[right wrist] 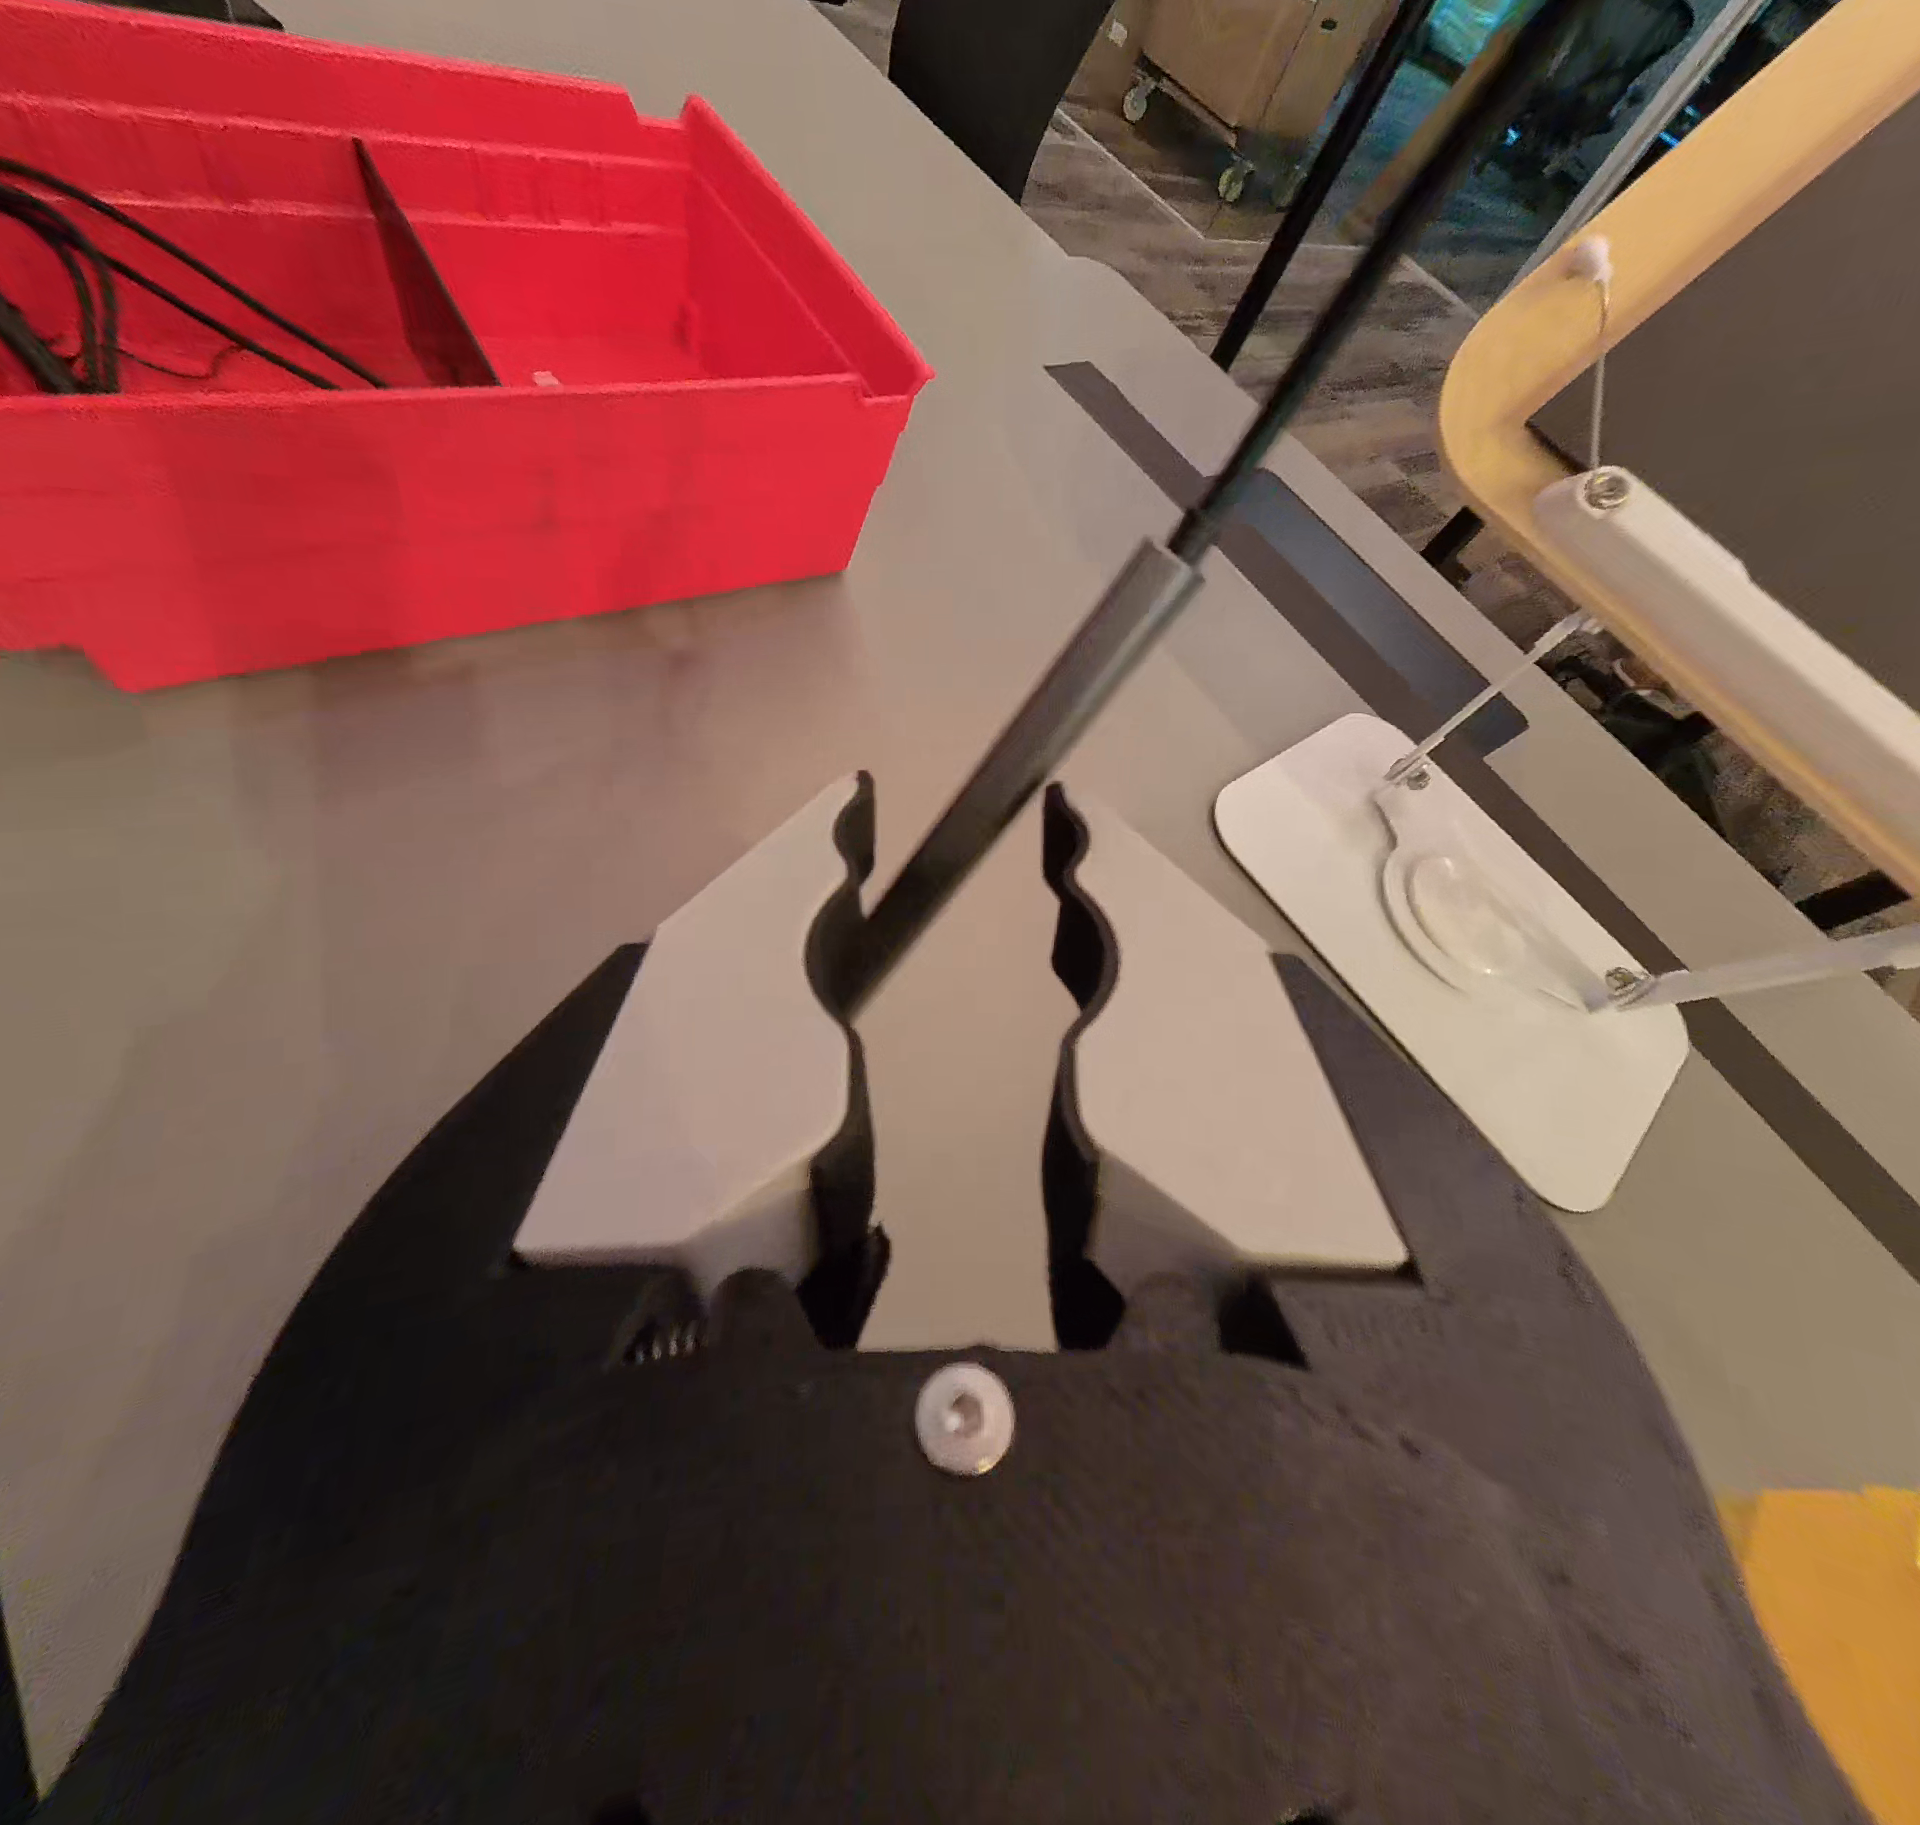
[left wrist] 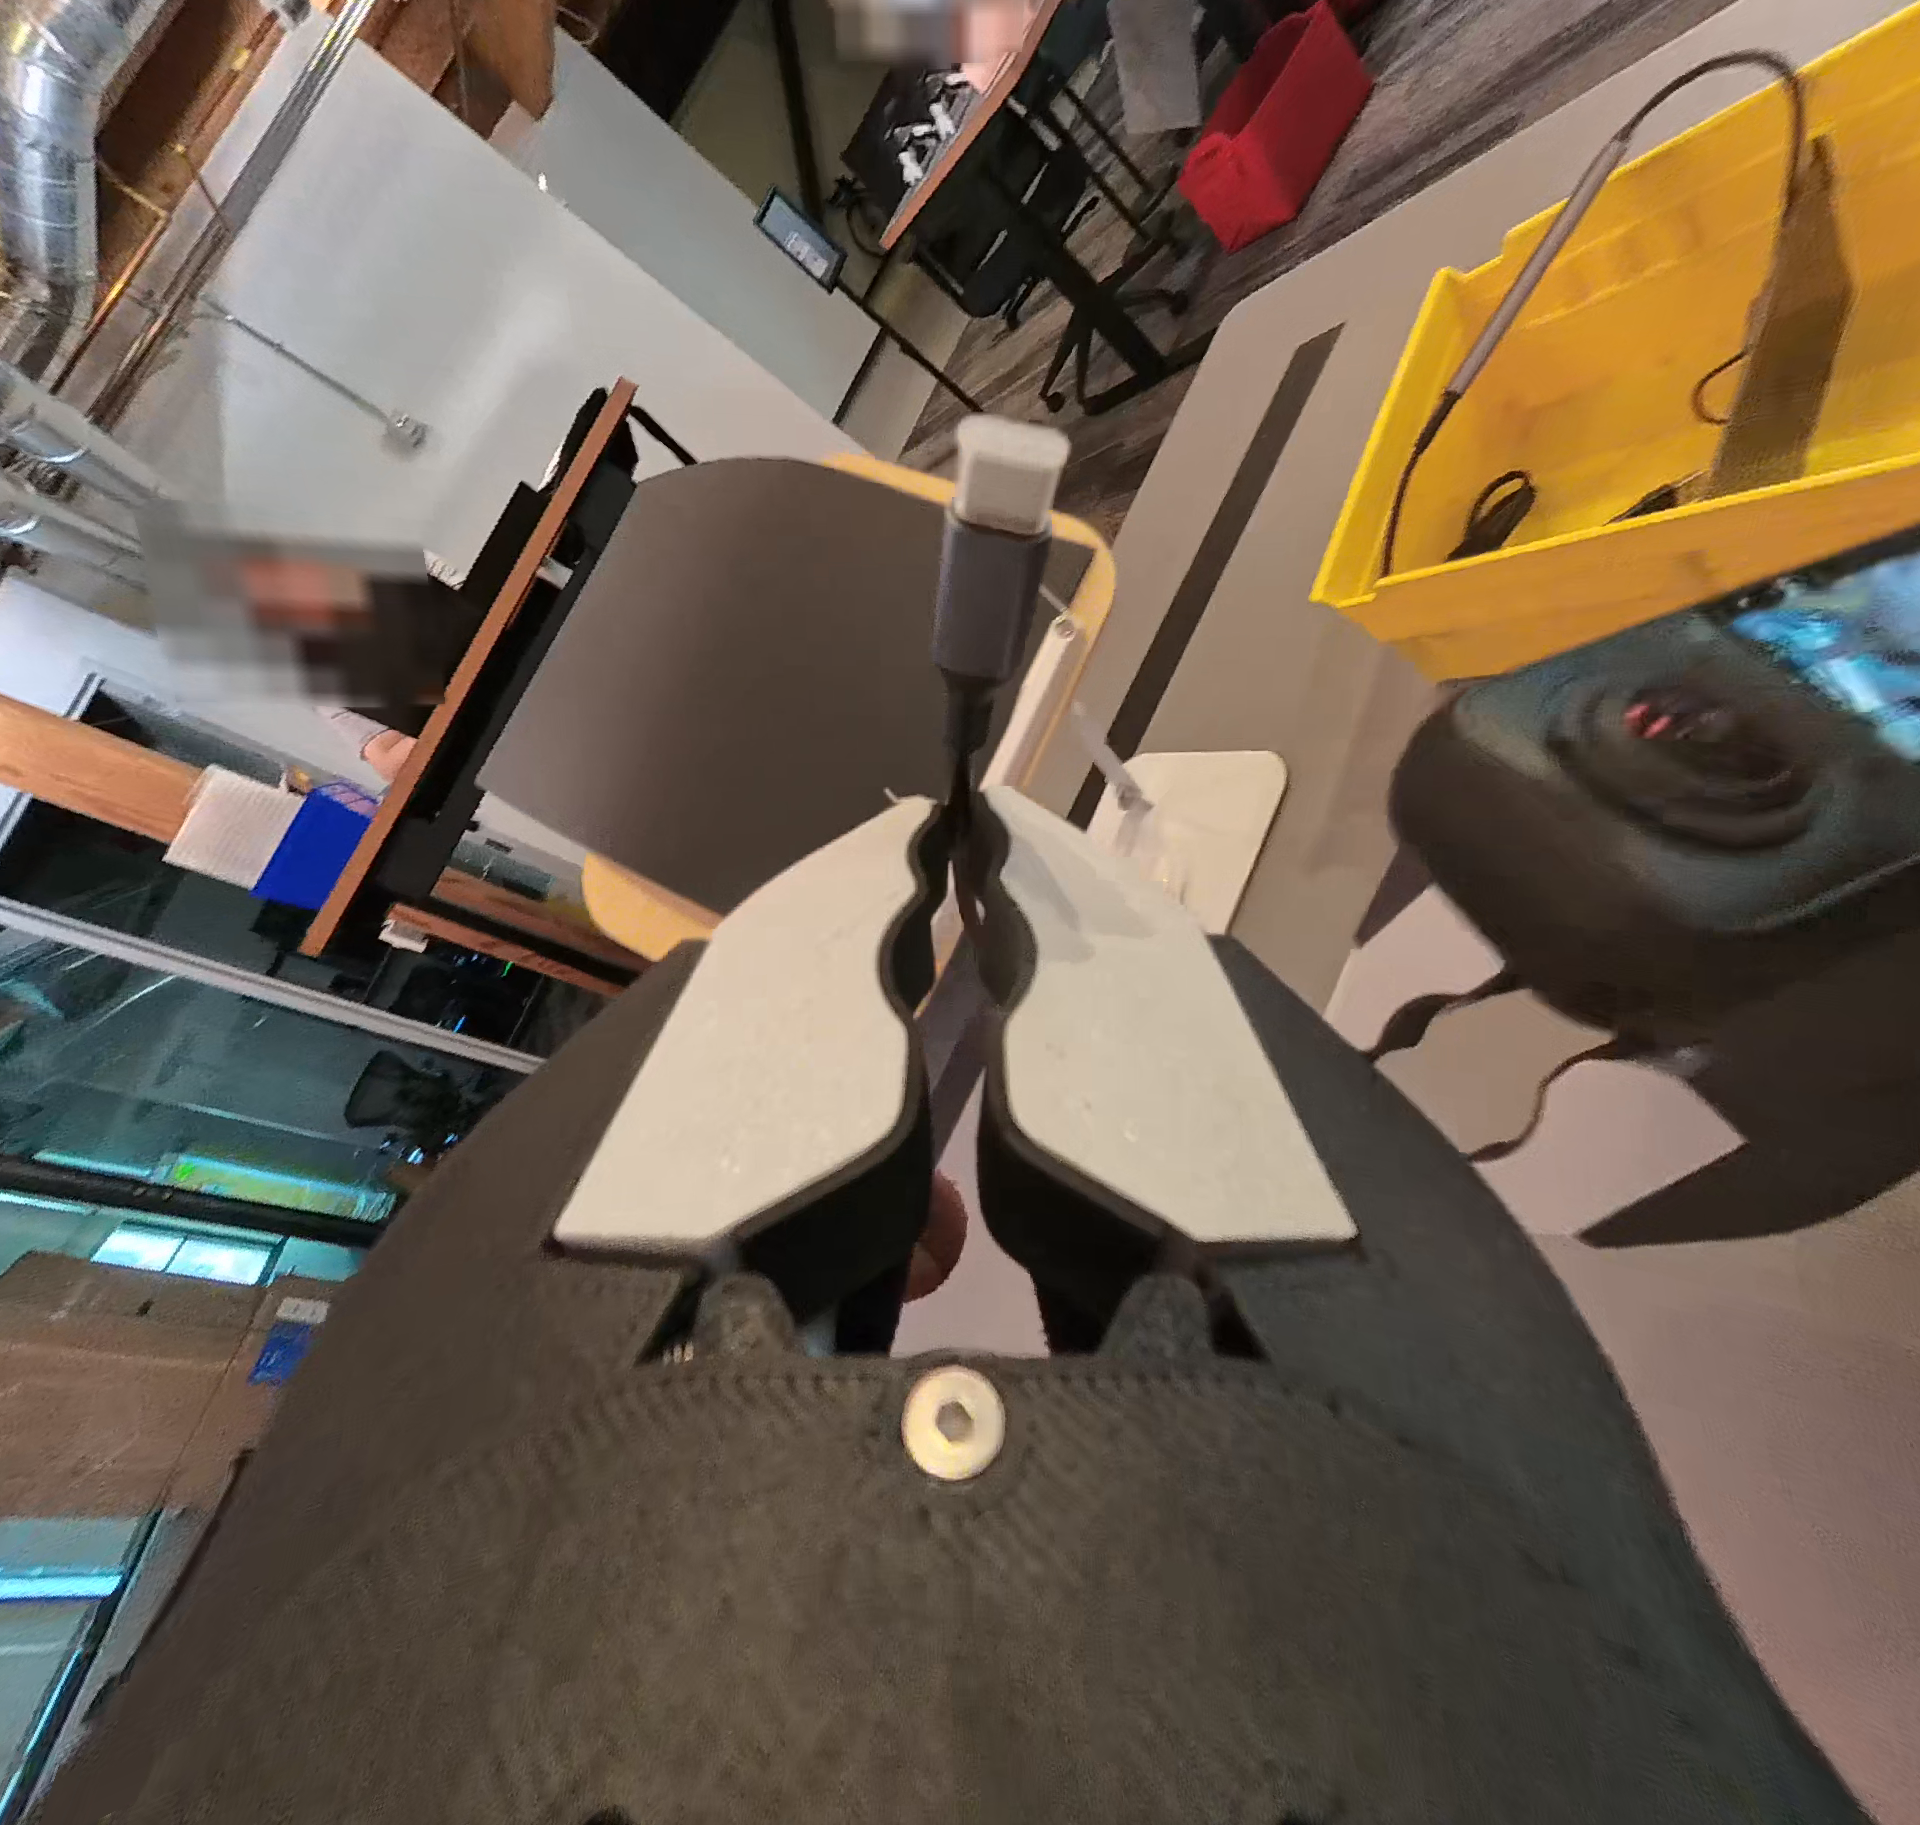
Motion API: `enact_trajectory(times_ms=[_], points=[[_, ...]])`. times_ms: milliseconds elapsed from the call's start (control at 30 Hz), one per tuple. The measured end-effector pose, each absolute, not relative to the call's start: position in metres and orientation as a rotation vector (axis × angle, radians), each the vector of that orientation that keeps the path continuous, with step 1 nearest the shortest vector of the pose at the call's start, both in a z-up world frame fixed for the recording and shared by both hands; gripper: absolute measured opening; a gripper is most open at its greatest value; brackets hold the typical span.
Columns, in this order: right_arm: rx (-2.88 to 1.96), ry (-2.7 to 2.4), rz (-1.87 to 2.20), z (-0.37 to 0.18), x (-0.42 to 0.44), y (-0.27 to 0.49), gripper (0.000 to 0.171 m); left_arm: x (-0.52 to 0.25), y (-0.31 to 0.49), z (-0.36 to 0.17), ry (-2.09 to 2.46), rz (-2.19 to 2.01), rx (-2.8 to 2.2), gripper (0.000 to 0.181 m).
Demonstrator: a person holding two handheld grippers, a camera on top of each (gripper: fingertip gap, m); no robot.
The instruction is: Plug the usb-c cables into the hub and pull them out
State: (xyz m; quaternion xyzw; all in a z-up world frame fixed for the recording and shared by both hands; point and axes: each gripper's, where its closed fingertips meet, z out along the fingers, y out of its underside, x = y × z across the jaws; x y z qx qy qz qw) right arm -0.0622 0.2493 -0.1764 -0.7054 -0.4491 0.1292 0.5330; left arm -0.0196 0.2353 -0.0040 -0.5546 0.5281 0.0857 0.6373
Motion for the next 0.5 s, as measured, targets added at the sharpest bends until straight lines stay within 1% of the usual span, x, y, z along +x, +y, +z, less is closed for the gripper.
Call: enact_trajectory(times_ms=[33, 67, 167, 333, 400, 500], points=[[-1.681, -1.072, 0.311, -0.179, -0.062, 0.249, 0.021, -0.016, 0.233, -0.006, 1.214, 0.185, -1.265, 0.003], [-1.677, -1.079, 0.32, -0.182, -0.062, 0.248, 0.016, -0.013, 0.231, -0.009, 1.223, 0.179, -1.268, 0.003], [-1.713, -1.093, 0.409, -0.19, -0.061, 0.241, 0.008, -0.012, 0.232, -0.015, 1.226, 0.168, -1.281, 0.003], [-1.775, -1.078, 0.74, -0.196, -0.062, 0.224, 0.006, -0.023, 0.249, -0.035, 1.227, 0.134, -1.371, 0.005], [-1.803, -1.038, 0.85, -0.199, -0.06, 0.22, 0.006, -0.028, 0.254, -0.054, 1.273, 0.102, -1.447, 0.021], [-1.837, -0.974, 0.983, -0.204, -0.056, 0.217, 0.006, -0.04, 0.258, -0.075, 1.294, 0.081, -1.523, 0.032]])
